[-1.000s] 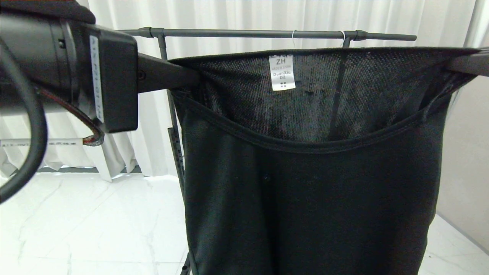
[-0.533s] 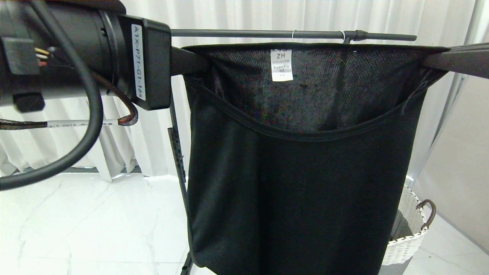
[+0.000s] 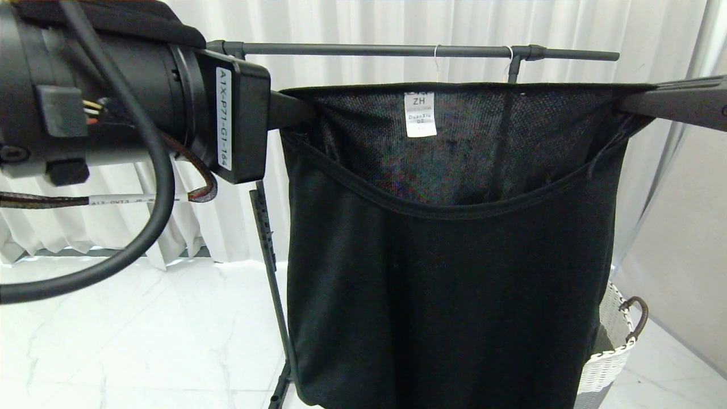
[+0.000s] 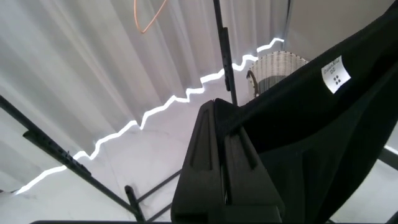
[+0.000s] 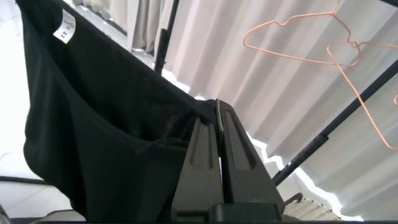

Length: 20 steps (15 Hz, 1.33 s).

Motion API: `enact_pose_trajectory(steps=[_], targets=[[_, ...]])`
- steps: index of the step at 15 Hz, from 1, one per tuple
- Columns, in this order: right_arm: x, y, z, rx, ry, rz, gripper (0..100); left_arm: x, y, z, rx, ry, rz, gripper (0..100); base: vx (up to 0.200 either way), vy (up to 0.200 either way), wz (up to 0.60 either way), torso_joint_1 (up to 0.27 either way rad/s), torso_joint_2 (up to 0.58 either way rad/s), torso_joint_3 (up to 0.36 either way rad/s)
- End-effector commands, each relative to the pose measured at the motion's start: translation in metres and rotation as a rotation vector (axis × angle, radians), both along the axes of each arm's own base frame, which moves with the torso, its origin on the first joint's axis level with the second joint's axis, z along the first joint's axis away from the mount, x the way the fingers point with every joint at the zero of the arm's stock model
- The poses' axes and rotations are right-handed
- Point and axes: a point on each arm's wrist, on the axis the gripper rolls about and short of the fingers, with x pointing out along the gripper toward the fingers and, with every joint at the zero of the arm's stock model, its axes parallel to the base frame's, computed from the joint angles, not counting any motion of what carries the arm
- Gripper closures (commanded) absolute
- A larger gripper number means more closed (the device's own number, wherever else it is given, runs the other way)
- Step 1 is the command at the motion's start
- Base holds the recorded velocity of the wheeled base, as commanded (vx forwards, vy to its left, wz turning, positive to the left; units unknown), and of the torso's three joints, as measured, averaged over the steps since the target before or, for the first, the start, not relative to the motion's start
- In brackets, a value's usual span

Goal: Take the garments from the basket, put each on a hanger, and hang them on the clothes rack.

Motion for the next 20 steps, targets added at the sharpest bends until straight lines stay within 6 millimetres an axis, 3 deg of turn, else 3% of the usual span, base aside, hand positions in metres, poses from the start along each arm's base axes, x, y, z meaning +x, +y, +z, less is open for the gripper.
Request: enact_pose_trajectory(steps=[1,9,11,15,18,20], targets=[[0.0,0.0,-0.003,-0.009,0.009,0.001,0,-0.001,0.001,0.001,-0.002,-0.002,0.0,100,0.0,0.0,0.0,0.0,0.0,0.0],[-0.034,-0.035,-0.023,-0.001,0.008,0.004,0,0.028,0.008,-0.011,0.072,0.003,0.224,100,0.0,0.0,0.0,0.0,0.0,0.0],[-0.021,-0.047,-0.027,-0.017,0.027,-0.151,0,0.029,0.01,-0.015,0.086,0.01,0.247,100,0.0,0.0,0.0,0.0,0.0,0.0],[0.016,-0.097,-0.05,-0.187,0.217,-0.615,0,0.021,0.021,-0.012,0.072,-0.004,0.266,100,0.0,0.0,0.0,0.0,0.0,0.0],[0.028,-0.116,-0.058,-0.257,0.245,-0.73,0,0.019,0.027,-0.014,0.075,-0.002,0.281,100,0.0,0.0,0.0,0.0,0.0,0.0],[0.028,-0.118,-0.059,-0.266,0.247,-0.749,0,0.019,0.028,-0.014,0.075,-0.002,0.283,100,0.0,0.0,0.0,0.0,0.0,0.0]])
